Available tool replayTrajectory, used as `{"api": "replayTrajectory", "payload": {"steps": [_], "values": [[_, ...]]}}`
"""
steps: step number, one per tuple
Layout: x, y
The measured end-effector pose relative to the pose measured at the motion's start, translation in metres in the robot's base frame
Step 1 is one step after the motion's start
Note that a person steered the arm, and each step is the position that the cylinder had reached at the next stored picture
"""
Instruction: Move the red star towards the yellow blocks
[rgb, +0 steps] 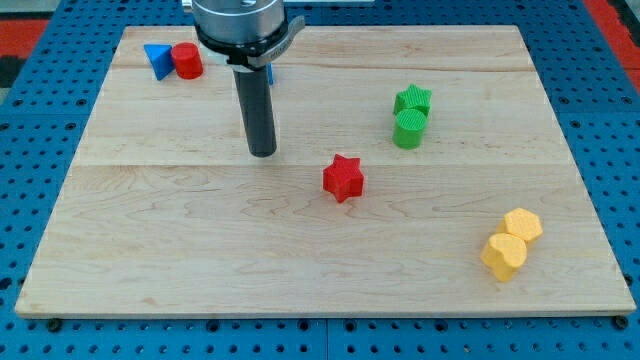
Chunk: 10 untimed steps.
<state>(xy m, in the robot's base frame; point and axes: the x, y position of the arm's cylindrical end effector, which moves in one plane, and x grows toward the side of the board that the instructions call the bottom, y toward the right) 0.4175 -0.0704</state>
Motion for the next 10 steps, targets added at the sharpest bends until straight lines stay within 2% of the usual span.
{"api": "replayTrajectory", "payload": {"steps": [1,2,4,6,8,9,10], "values": [[-0.002,0.016],[0.029,0.037],[0.039,0.040],[0.057,0.110],[0.037,0.087],[0.029,0.098],[0.041,0.130]]}}
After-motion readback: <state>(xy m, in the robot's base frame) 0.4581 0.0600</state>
